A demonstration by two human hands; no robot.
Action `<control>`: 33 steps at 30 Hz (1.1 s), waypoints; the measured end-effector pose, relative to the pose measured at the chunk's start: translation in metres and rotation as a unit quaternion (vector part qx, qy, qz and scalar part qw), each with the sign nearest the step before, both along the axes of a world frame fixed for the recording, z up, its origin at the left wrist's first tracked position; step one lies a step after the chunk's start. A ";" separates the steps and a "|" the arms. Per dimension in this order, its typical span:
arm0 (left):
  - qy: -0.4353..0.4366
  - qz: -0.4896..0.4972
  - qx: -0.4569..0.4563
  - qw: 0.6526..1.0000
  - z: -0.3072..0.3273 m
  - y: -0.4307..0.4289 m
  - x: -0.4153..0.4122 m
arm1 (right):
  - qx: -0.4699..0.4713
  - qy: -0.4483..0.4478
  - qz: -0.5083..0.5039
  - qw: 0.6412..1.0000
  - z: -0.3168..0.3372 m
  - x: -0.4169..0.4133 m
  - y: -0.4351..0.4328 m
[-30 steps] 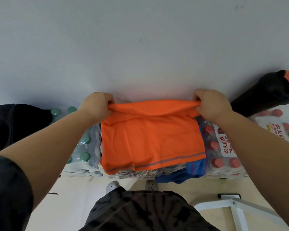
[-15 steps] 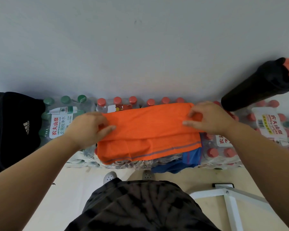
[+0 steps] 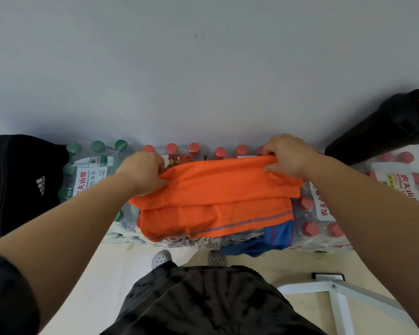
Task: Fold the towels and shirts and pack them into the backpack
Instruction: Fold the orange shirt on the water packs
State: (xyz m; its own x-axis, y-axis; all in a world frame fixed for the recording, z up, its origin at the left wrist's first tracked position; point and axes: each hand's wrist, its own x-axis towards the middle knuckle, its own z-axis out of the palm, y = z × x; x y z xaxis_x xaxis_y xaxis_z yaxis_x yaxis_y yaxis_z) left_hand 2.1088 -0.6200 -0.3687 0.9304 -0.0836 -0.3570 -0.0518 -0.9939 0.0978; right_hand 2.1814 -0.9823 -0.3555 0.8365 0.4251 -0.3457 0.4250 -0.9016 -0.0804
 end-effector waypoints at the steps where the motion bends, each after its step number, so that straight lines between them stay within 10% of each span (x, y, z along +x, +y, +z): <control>1: -0.013 0.004 -0.015 1.000 0.001 0.001 0.002 | 0.020 -0.008 -0.009 1.000 0.001 0.002 -0.002; 8: -0.258 -0.069 -0.093 0.959 0.013 0.003 0.006 | 0.120 -0.167 -0.004 0.979 0.011 -0.014 -0.016; 16: -0.139 -0.222 -0.044 0.964 -0.014 0.014 -0.057 | 0.046 -0.118 0.102 0.987 -0.014 -0.065 -0.038; 24: -0.186 -0.074 -0.003 0.980 -0.015 -0.004 -0.055 | 0.050 -0.206 -0.001 0.977 -0.004 -0.073 0.005; 33: -0.158 0.008 -0.076 0.985 -0.033 -0.006 -0.046 | -0.009 -0.025 -0.101 0.995 -0.053 -0.096 0.024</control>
State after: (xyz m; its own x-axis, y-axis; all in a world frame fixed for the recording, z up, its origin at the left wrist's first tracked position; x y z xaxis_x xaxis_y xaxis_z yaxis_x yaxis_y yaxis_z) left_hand 2.0632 -0.6258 -0.4013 0.9945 -0.0988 -0.0345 -0.0885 -0.9701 0.2261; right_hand 2.0856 -0.9579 -0.4088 0.9203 0.2414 -0.3079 0.2387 -0.9700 -0.0469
